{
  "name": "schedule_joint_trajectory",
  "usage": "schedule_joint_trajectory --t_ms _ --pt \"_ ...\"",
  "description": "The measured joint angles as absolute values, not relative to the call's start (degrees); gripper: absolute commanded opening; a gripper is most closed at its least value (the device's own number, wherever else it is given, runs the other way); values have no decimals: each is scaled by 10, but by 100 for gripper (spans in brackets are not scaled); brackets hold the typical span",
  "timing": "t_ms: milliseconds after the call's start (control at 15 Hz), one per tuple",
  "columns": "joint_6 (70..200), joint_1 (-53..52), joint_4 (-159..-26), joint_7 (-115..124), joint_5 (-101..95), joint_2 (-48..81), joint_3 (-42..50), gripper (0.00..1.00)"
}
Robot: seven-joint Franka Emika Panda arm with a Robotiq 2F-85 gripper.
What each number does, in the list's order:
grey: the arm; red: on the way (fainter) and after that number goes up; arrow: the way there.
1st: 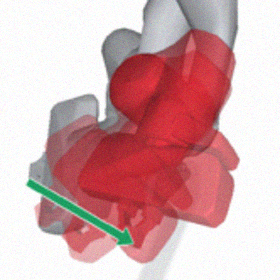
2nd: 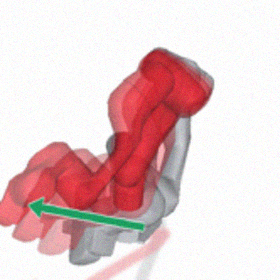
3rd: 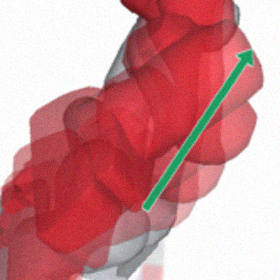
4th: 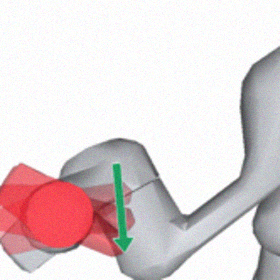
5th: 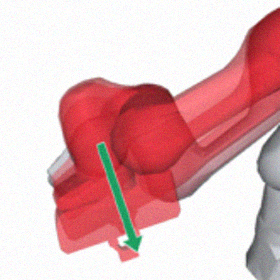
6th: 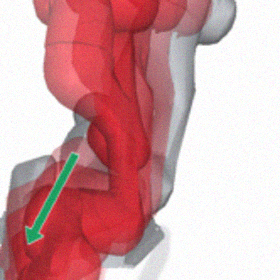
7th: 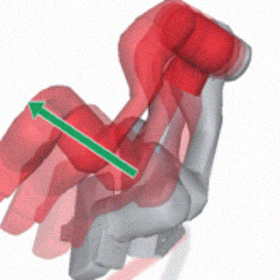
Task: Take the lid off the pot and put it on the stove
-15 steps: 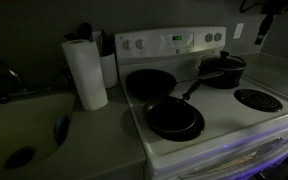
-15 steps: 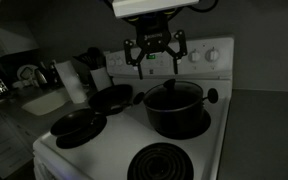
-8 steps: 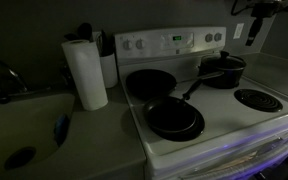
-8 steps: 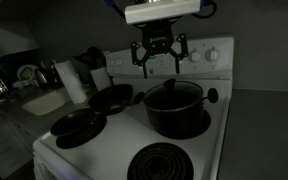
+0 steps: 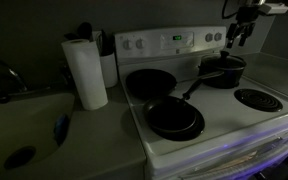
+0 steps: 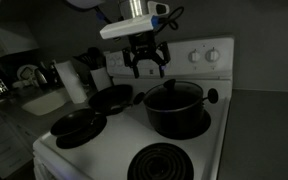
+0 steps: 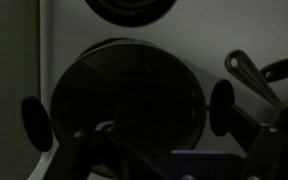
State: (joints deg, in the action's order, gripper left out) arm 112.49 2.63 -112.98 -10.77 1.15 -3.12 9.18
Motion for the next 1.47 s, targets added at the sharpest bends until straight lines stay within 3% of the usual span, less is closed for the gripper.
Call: schedule_joint_trajectory --t_ms 1000,1467 --pt "1375 55 -1208 109 -43 -24 86 100" --pt "1385 59 -1224 81 33 -24 87 100"
